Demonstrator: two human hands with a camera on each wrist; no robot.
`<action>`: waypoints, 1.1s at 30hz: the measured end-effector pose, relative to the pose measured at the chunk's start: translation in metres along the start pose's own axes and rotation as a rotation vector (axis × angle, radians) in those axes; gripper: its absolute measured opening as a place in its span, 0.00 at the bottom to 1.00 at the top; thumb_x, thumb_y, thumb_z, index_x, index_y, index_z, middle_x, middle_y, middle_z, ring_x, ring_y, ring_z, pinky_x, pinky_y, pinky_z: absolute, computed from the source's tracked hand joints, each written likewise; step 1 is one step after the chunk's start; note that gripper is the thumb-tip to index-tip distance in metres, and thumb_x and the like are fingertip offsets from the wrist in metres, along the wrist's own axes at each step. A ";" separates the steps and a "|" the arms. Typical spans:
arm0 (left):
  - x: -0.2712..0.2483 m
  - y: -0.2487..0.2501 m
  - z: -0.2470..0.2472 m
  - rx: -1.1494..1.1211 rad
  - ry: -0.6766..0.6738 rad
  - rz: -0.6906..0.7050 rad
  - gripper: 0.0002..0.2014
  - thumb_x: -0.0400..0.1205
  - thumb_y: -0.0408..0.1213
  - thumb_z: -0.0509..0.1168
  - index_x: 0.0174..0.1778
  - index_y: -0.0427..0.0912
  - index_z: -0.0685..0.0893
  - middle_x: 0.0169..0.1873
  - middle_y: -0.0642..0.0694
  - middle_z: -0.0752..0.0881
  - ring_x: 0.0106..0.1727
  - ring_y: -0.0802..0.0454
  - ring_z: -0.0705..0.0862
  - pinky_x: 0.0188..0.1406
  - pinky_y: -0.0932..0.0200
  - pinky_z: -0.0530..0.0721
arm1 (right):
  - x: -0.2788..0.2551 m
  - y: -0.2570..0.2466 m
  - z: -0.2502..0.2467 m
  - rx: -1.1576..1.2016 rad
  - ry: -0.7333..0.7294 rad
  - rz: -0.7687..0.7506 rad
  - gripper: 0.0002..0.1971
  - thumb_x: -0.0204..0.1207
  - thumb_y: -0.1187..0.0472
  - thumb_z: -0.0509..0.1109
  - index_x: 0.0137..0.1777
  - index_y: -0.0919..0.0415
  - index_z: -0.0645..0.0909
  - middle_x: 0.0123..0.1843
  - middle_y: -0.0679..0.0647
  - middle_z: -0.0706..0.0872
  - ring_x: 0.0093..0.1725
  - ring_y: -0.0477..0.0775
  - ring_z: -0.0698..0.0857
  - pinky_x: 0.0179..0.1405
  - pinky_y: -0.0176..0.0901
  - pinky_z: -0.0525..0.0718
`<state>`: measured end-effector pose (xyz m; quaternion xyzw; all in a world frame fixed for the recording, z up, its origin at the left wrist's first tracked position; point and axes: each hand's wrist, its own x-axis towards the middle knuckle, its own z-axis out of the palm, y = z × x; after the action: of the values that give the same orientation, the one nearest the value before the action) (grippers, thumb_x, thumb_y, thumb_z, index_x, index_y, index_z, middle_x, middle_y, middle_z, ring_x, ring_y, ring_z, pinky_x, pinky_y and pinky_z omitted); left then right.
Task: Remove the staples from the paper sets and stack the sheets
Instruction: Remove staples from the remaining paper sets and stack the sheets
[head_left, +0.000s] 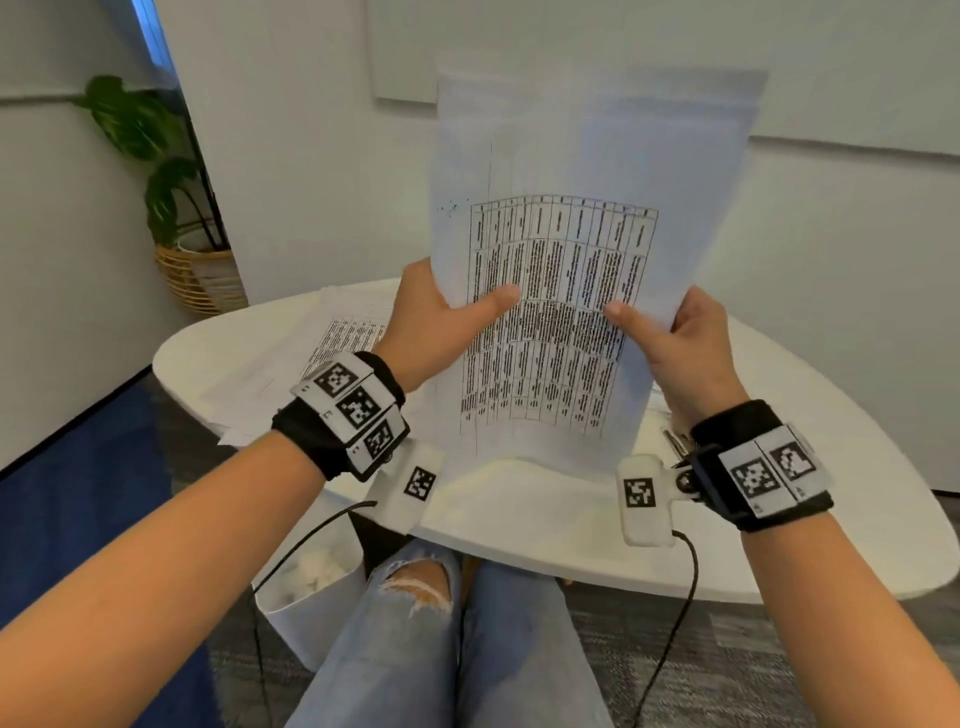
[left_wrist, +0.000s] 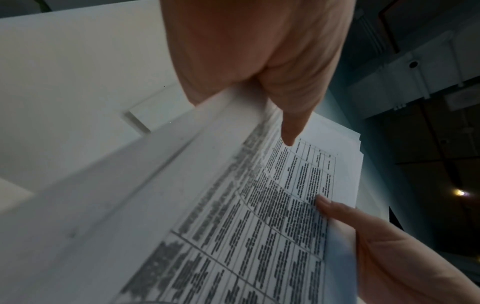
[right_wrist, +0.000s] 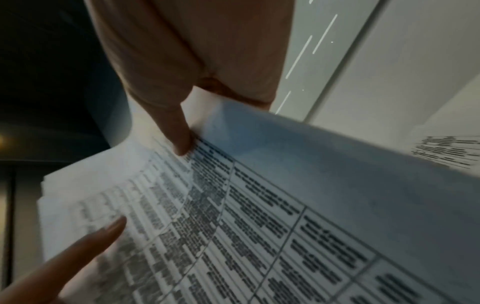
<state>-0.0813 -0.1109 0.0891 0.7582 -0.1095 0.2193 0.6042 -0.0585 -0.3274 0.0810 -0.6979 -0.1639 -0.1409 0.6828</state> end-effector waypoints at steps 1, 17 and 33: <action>0.000 0.002 0.001 -0.024 0.009 0.010 0.11 0.74 0.39 0.75 0.49 0.51 0.83 0.45 0.55 0.88 0.45 0.70 0.87 0.41 0.76 0.82 | 0.000 -0.002 0.001 0.005 0.001 -0.026 0.14 0.72 0.69 0.75 0.54 0.54 0.83 0.48 0.42 0.91 0.53 0.46 0.89 0.49 0.37 0.86; 0.002 0.007 -0.005 -0.139 0.126 0.052 0.10 0.76 0.36 0.74 0.50 0.47 0.84 0.43 0.56 0.88 0.44 0.66 0.88 0.42 0.72 0.83 | -0.002 0.001 0.001 0.006 -0.025 -0.021 0.16 0.67 0.66 0.79 0.54 0.57 0.85 0.54 0.57 0.90 0.55 0.54 0.89 0.59 0.57 0.85; 0.018 0.032 -0.017 0.081 0.208 0.491 0.16 0.83 0.35 0.67 0.66 0.40 0.77 0.53 0.51 0.85 0.56 0.59 0.84 0.58 0.56 0.84 | 0.005 0.001 0.004 0.113 0.047 -0.048 0.17 0.68 0.69 0.78 0.57 0.61 0.82 0.53 0.54 0.90 0.53 0.54 0.90 0.50 0.45 0.88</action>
<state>-0.0827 -0.1007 0.1282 0.7058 -0.2187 0.4402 0.5102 -0.0535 -0.3237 0.0822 -0.6508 -0.1721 -0.1641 0.7211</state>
